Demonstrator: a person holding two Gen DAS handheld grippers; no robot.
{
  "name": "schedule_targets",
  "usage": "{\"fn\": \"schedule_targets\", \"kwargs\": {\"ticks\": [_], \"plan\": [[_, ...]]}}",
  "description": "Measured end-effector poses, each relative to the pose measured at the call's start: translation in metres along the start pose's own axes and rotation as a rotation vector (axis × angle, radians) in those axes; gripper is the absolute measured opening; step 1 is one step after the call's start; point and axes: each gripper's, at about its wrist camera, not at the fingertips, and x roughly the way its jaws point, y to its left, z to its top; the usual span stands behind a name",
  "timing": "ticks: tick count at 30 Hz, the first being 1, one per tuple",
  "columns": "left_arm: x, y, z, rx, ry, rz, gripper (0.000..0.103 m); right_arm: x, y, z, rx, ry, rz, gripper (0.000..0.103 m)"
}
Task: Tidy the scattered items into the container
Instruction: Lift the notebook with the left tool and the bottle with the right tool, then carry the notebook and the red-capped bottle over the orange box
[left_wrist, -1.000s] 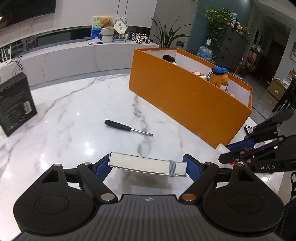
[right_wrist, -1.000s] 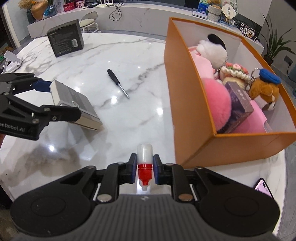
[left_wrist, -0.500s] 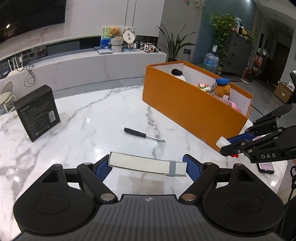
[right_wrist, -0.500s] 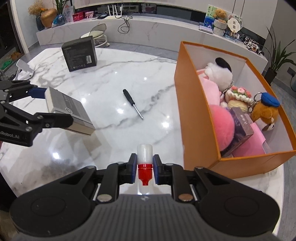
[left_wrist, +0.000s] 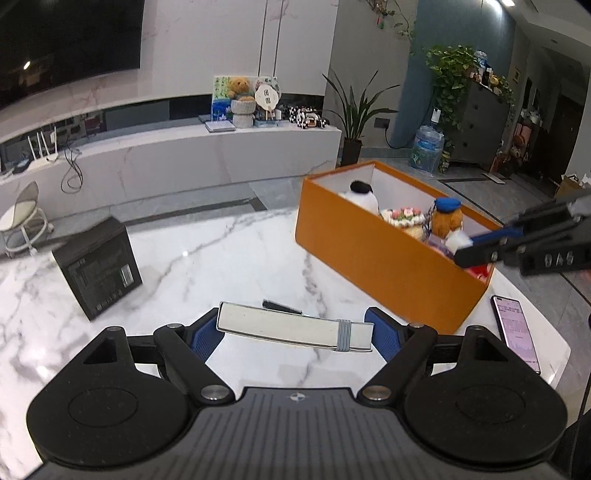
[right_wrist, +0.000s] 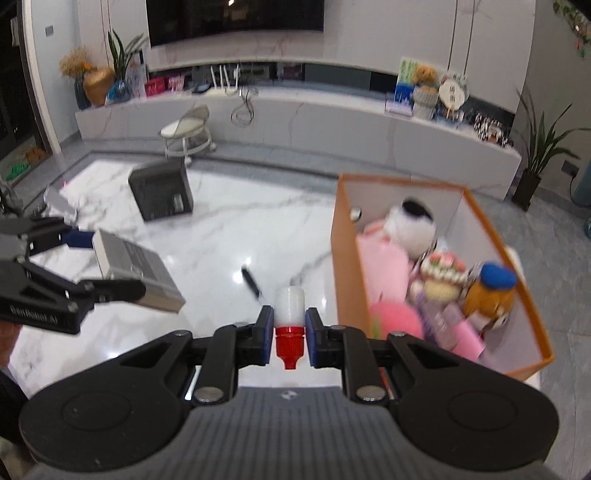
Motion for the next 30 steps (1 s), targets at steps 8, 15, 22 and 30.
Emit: {"fn": "schedule_targets", "kwargs": {"ticks": [8, 15, 22, 30], "plan": [[-0.024, -0.011, 0.044, 0.054, -0.058, 0.011, 0.097, -0.029, -0.014, 0.027, 0.015, -0.076, -0.016, 0.02], [-0.05, -0.028, 0.099, 0.094, -0.175, -0.008, 0.097, -0.066, -0.034, 0.062, -0.007, -0.144, -0.082, 0.02], [-0.067, -0.054, 0.157, 0.14, -0.293, -0.071, 0.096, -0.108, -0.051, 0.099, -0.03, -0.215, -0.151, 0.02], [-0.077, -0.097, 0.206, 0.219, -0.4, -0.144, 0.096, -0.146, -0.07, 0.137, -0.055, -0.286, -0.231, 0.02]]}}
